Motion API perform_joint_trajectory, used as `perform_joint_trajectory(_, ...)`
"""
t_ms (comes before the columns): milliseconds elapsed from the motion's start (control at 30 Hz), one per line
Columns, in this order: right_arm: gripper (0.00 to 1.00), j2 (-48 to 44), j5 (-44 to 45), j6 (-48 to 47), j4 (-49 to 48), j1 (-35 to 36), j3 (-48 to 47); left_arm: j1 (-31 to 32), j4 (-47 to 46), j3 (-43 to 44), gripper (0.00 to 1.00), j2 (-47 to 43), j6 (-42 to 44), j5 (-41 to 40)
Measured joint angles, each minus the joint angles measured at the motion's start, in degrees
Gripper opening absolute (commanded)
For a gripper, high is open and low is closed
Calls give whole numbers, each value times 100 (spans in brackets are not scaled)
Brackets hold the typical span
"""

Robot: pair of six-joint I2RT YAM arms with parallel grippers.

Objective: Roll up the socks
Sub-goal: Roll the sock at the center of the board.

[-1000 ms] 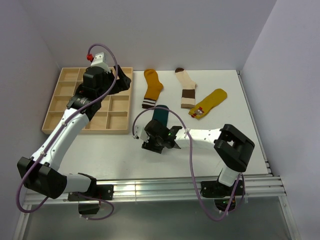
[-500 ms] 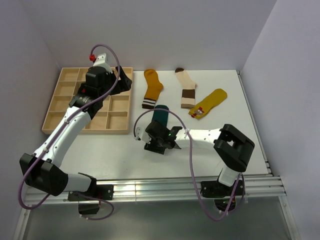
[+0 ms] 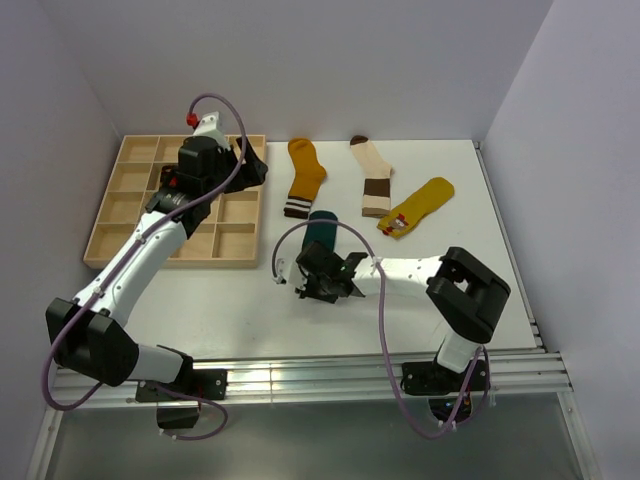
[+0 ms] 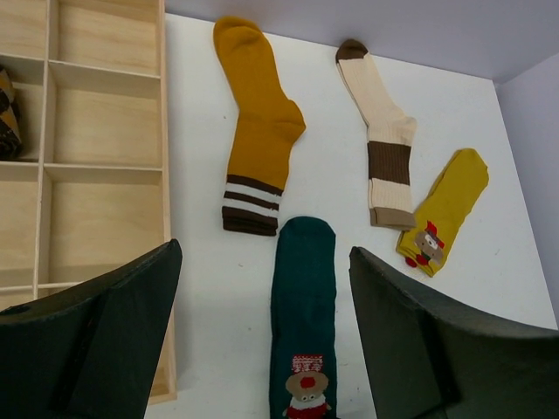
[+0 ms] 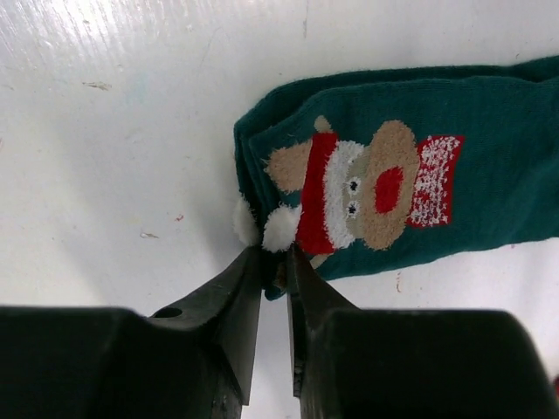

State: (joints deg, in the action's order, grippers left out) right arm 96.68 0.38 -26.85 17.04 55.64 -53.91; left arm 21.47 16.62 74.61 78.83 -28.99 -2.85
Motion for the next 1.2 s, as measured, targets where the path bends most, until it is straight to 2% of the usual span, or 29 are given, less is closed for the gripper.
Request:
perform_joint_trajectory(133,22,-2,-520,-144,72,-319,-37,0,-219,-234,81,72,0,72)
perform_joint_trajectory(233,22,9,-1268,-348,662,-737,-308,7,-448,-544,79,74,0,179)
perform_joint_trajectory(433,22,490,-2999,-1401,2647,-1851,-1762,192,-1305,-1440,77,-20,42,339)
perform_joint_trajectory(567,22,1360,-3700,-2369,4207,-2371,-2662,527,-1993,-2218,74,-238,90,389)
perform_joint_trajectory(767,22,2564,-4100,-3265,5386,-2505,-2835,1204,-2789,-2920,72,-446,306,341)
perform_joint_trajectory(967,22,2704,-4212,-3436,5823,-2518,-2986,2426,-3303,-3375,66,-468,916,74)
perform_joint_trajectory(1067,22,2850,-4212,-3458,5943,-2562,-3106,2837,-3587,-3679,68,-501,1141,-249)
perform_joint_trajectory(1200,22,3128,-4266,-3327,6116,-2579,-3250,2992,-3873,-4019,73,-542,1235,-328)
